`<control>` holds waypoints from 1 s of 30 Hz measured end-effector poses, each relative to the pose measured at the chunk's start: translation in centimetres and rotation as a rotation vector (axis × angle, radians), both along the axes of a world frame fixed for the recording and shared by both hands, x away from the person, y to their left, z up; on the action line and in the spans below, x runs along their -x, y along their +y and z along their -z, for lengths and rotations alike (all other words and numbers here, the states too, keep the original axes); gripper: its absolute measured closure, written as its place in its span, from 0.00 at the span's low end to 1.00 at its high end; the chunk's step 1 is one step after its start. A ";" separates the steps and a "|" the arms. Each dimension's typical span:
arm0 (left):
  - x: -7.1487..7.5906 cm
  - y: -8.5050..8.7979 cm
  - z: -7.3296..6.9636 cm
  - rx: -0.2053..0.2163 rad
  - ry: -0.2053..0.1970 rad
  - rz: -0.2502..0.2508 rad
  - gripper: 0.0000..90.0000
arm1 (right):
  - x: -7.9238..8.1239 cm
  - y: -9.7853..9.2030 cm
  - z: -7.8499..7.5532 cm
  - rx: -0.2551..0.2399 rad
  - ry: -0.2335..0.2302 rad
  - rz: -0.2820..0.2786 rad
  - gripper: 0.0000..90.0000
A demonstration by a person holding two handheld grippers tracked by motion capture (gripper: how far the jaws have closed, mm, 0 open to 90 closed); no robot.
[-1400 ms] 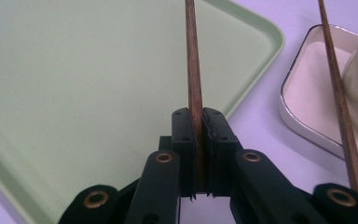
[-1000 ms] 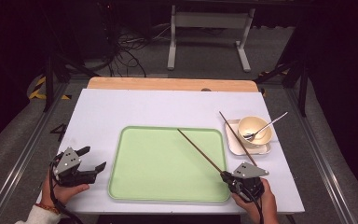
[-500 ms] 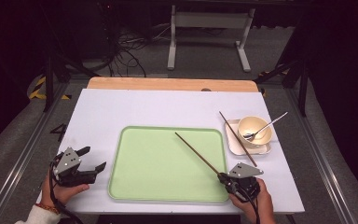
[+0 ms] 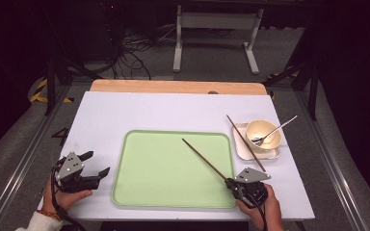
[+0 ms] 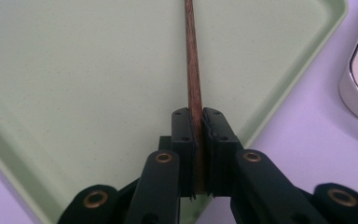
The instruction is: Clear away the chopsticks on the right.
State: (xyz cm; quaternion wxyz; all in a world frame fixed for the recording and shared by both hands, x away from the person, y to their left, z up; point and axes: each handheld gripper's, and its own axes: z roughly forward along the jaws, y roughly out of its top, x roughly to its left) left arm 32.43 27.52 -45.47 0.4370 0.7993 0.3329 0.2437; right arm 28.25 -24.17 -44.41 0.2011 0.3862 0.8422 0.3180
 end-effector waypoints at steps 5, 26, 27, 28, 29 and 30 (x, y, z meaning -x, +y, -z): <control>0.0 0.0 0.0 -0.003 -0.001 0.003 0.20 | -0.1 0.2 0.1 0.003 0.001 0.002 0.94; -0.1 0.0 0.1 -0.006 0.004 0.008 0.20 | -0.1 -0.3 -0.1 -0.054 -0.032 -0.019 0.84; -0.1 -0.1 0.1 -0.007 0.004 0.007 0.20 | -0.1 -0.4 -0.1 -0.053 -0.036 -0.018 0.84; -0.1 -0.1 0.1 -0.008 0.002 0.007 0.21 | -0.1 -0.4 -0.2 -0.053 -0.038 -0.018 0.84; -0.1 -0.1 0.1 -0.008 0.001 0.008 0.21 | -0.1 -0.5 -0.3 -0.051 -0.043 -0.021 0.84; -0.1 -0.1 0.1 -0.008 0.001 0.008 0.21 | -0.1 -0.5 -0.3 -0.051 -0.043 -0.021 0.84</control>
